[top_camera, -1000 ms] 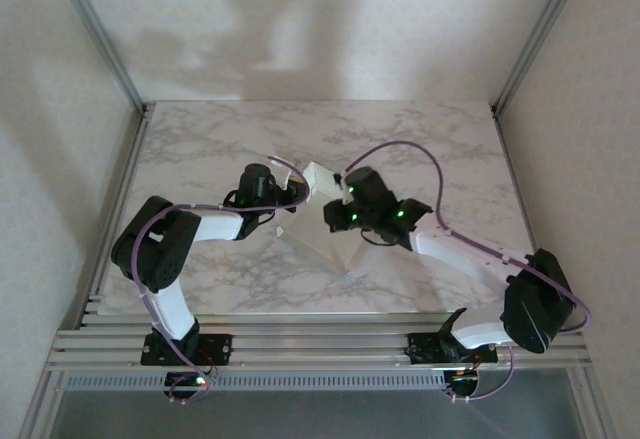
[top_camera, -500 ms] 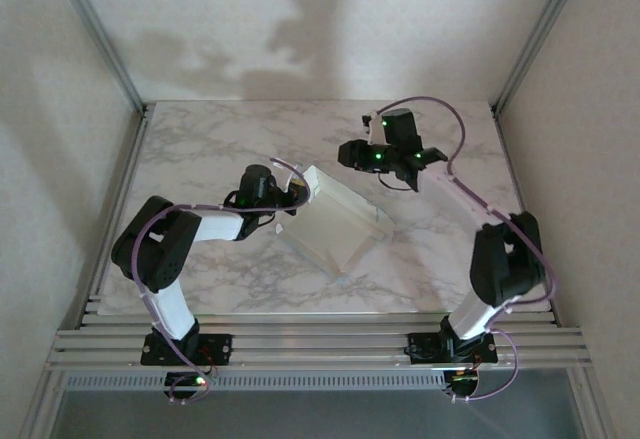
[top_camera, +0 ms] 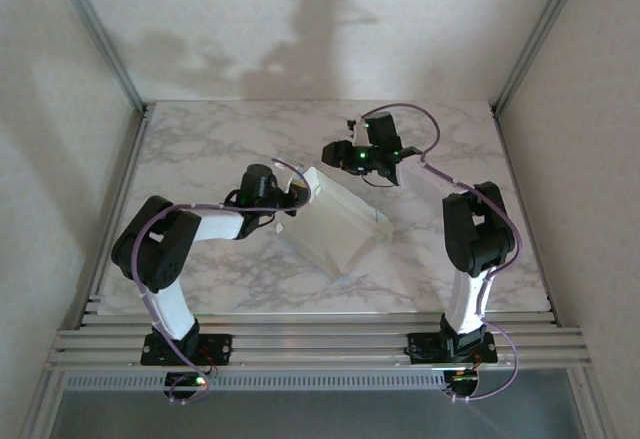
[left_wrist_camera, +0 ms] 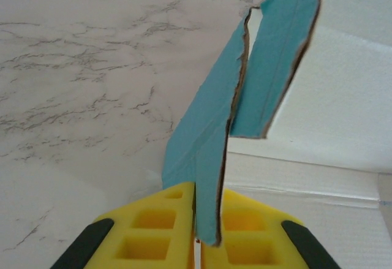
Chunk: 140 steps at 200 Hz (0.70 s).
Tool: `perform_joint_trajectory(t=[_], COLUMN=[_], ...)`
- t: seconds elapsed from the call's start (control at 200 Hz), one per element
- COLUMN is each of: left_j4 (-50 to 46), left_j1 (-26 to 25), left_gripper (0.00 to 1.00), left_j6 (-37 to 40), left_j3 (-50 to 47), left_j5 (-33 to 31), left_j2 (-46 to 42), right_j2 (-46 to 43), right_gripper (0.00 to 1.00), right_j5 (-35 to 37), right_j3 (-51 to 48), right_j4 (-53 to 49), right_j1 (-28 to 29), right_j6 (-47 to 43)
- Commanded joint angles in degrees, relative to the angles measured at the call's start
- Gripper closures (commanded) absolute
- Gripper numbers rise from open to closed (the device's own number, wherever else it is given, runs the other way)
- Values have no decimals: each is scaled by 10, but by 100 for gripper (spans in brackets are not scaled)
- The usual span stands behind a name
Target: Fold the paper box
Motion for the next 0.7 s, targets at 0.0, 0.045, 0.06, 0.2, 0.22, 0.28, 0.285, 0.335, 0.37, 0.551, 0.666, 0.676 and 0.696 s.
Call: perform_joint_trajectory(t=[0.0,0.045,0.06,0.2,0.22,0.28,0.285,0.335,0.37,0.551,0.666,0.676,0.696], left_j4=[-45,-47,-47,-56,-57,-59,-59,-60,-61,-60,-62,-62,-63], left_j1=[-8,-8,-8,-7,-7,-8,-8,-8,-8,-8,-8,-8,-8], left_gripper=[90,90,91,91,91,91,91,91,91,92,92,92,92], left_j6=[7,7,8,11,12,12,12,13,13,12,13,13,14], left_j3=[13,16,17,24,24,25,25,26,26,27,29,29,30], left_j5=[8,8,7,7,7,6,7,7,6,7,6,6,6], left_j2=[-4,-4,-4,-4,-4,-5,-5,-6,-5,-6,-6,-6,-6], right_j2=[11,14,15,24,24,27,27,29,31,34,36,37,37], right_gripper=[50,50,50,50,50,50,50,50,50,51,51,51,51], right_j5=[-18,-17,-17,-15,-15,-14,-14,-13,-11,-10,-7,-7,-6], right_j3=[25,27,27,31,31,33,33,34,35,35,38,38,39], right_j4=[9,8,7,8,7,5,5,4,2,3,-5,-5,-7], right_j1=[12,14,14,19,20,21,21,22,23,26,30,31,31], right_j6=[-8,-9,-8,-9,-10,-12,-12,-15,-15,-20,-28,-28,-29])
